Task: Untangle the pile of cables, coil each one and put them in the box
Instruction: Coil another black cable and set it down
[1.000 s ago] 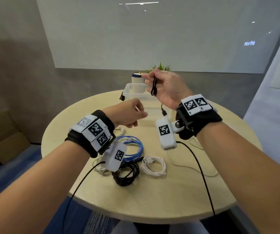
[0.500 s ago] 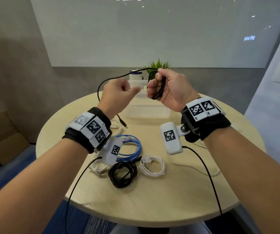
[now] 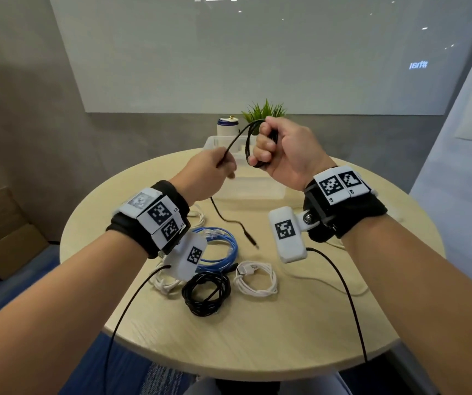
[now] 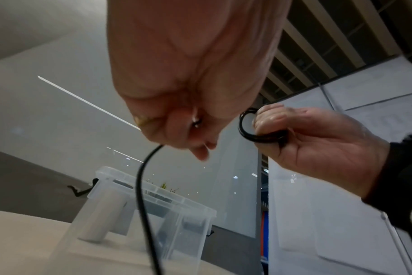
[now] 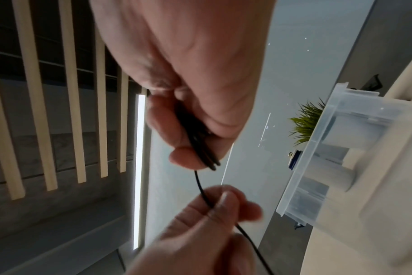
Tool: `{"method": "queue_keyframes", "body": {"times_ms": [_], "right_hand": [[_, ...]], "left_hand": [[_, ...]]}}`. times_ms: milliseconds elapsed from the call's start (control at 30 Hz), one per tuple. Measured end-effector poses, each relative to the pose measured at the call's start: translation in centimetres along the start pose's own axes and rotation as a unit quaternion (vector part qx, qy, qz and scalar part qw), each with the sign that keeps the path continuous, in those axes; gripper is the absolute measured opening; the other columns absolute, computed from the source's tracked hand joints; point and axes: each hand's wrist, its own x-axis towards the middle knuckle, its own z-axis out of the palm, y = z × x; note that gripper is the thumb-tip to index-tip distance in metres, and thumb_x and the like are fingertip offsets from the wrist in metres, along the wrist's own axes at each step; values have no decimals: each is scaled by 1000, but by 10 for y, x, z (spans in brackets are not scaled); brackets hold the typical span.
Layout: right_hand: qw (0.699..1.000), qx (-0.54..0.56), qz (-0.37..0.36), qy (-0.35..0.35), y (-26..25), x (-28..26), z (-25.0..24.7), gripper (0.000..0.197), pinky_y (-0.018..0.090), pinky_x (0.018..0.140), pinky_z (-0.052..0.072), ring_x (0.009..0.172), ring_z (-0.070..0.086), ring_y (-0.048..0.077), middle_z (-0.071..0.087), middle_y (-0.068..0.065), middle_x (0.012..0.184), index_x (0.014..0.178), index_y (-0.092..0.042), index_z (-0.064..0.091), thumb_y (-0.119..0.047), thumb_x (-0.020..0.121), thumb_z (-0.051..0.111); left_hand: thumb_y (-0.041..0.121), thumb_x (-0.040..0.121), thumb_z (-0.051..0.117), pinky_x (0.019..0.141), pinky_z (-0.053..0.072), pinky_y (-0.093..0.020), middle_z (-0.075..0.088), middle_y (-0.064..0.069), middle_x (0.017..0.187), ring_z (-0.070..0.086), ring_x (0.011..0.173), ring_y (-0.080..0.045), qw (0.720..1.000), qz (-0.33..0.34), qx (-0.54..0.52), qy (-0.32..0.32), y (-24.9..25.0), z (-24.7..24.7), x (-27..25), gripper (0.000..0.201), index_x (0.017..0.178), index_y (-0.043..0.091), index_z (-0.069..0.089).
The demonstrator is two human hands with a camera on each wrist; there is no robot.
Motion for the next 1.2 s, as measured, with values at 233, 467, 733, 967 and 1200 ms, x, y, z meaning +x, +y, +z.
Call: {"method": "queue_keyframes", "body": {"times_ms": [233, 467, 733, 967, 1200], "right_hand": [[992, 82, -31, 85, 9, 10, -9, 32, 47, 103, 42, 123, 53, 37, 56, 29, 128, 84, -9, 50, -21, 105, 30], [951, -234, -109, 172, 19, 22, -16, 23, 28, 74, 43, 76, 52, 11, 56, 0, 79, 84, -16, 59, -15, 99, 42], [867, -492, -51, 59, 31, 25, -21, 21, 29, 73, 41, 78, 60, 12, 68, 2, 75, 93, -14, 56, -19, 100, 37], [975, -221, 4, -37, 43, 27, -24, 34, 33, 65, 52, 42, 27, 12, 28, -7, 39, 74, -10, 49, -29, 102, 41], [999, -24, 10, -27, 42, 35, -27, 41, 24, 48, 43, 37, 25, 8, 24, -7, 41, 71, -10, 45, -34, 103, 34]], "left_hand": [[14, 96, 46, 37, 32, -17, 68, 0, 76, 41, 40, -9, 975, -64, 61, -206, 7, 1, -13, 9, 93, 13, 55], [13, 87, 59, 46, 30, -21, 62, 6, 58, 40, 48, -10, 970, -64, 28, -231, 16, -29, -12, 11, 84, 13, 70], [16, 97, 49, 37, 30, -18, 57, 9, 55, 37, 51, -16, 988, 20, -152, -22, 4, -28, 0, 24, 78, 13, 63], [20, 96, 52, 41, 32, -20, 62, 6, 66, 39, 51, -14, 978, 24, -190, 86, -9, -11, 23, 23, 78, 21, 65], [16, 93, 57, 33, 28, -11, 67, 6, 73, 47, 42, 4, 988, -16, -142, 58, -13, -5, 34, 15, 79, 19, 52]]}}
